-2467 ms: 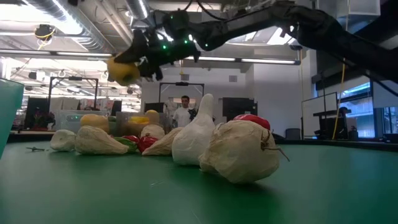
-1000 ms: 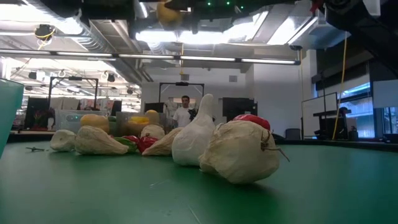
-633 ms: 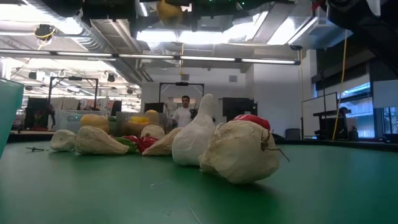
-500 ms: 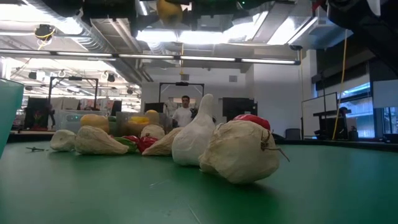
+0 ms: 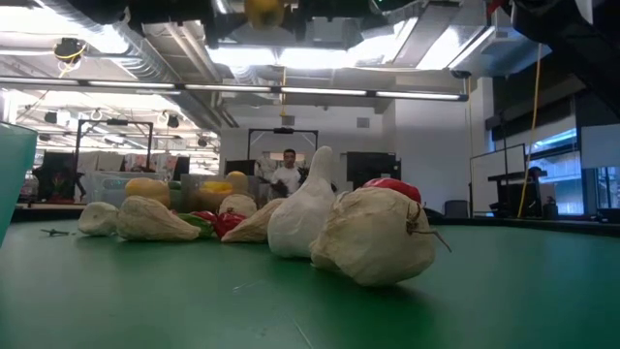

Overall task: Sort produce into baskets
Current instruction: Put the yellow bell pepper into the transparent bin

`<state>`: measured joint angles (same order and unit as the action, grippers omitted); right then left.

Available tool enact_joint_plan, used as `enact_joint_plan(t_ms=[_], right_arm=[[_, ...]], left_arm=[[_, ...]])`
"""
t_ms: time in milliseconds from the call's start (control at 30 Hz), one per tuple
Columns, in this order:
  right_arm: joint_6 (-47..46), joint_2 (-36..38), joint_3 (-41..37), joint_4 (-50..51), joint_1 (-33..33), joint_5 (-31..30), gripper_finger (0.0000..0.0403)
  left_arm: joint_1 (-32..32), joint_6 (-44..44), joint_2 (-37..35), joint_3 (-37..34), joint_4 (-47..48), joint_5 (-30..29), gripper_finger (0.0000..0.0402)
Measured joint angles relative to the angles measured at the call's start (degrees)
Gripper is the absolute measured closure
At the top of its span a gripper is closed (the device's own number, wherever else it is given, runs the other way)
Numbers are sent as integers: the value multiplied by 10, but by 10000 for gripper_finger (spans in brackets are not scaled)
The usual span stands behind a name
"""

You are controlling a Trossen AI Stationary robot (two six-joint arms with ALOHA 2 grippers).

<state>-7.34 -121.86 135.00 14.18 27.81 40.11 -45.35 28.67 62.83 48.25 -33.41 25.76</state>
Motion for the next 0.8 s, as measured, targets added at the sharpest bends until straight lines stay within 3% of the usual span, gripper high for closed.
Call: enact_joint_plan(t_ms=[800], right_arm=[[3,0,0,16,1,30,103]], left_arm=[[38,-94,15,14,46,-34,72]])
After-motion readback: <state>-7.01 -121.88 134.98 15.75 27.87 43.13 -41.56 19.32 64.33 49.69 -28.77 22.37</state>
